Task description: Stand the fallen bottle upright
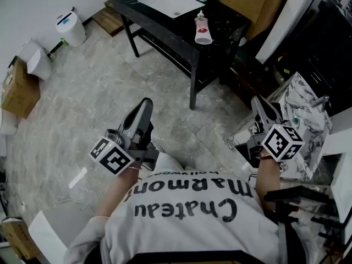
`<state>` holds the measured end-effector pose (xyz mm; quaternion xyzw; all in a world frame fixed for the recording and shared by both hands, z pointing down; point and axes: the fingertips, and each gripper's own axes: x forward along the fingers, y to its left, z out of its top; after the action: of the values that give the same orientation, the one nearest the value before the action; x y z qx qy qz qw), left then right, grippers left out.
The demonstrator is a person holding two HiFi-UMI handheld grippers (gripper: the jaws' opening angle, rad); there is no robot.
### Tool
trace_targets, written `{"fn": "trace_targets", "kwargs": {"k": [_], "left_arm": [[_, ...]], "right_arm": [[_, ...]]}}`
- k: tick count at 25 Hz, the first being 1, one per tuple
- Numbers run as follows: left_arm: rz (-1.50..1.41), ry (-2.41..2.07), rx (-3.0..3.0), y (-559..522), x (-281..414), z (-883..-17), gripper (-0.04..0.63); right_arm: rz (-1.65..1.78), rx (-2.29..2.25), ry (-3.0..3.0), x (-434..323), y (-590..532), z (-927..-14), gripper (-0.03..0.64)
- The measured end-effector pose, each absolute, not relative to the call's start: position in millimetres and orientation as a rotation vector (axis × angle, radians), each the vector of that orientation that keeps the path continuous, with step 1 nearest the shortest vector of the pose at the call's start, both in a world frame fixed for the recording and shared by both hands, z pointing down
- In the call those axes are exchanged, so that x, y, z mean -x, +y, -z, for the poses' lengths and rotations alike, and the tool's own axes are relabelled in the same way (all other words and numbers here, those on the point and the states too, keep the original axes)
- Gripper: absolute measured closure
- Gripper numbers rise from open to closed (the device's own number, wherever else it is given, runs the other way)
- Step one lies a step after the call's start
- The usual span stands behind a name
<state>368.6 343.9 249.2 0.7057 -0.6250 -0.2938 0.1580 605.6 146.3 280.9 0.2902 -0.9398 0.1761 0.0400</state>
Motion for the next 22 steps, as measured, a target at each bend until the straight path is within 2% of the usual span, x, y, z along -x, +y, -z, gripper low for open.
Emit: {"fn": "trace_targets", "kwargs": {"k": [15,22], "left_arm": [[0.846,-1.855,-1.965,350.9,-356.9,-248.8,0.58],[0.69,-1.936,-1.872,341.3,-332.7,-277.0,0.58]], "right_arm": [[-0.556,-0.878,-2.891,-605.6,147.4,-277.6,0.598],[-0.68,-0.895,-2.864,-595.0,136.0,-293.3,0.598]]}}
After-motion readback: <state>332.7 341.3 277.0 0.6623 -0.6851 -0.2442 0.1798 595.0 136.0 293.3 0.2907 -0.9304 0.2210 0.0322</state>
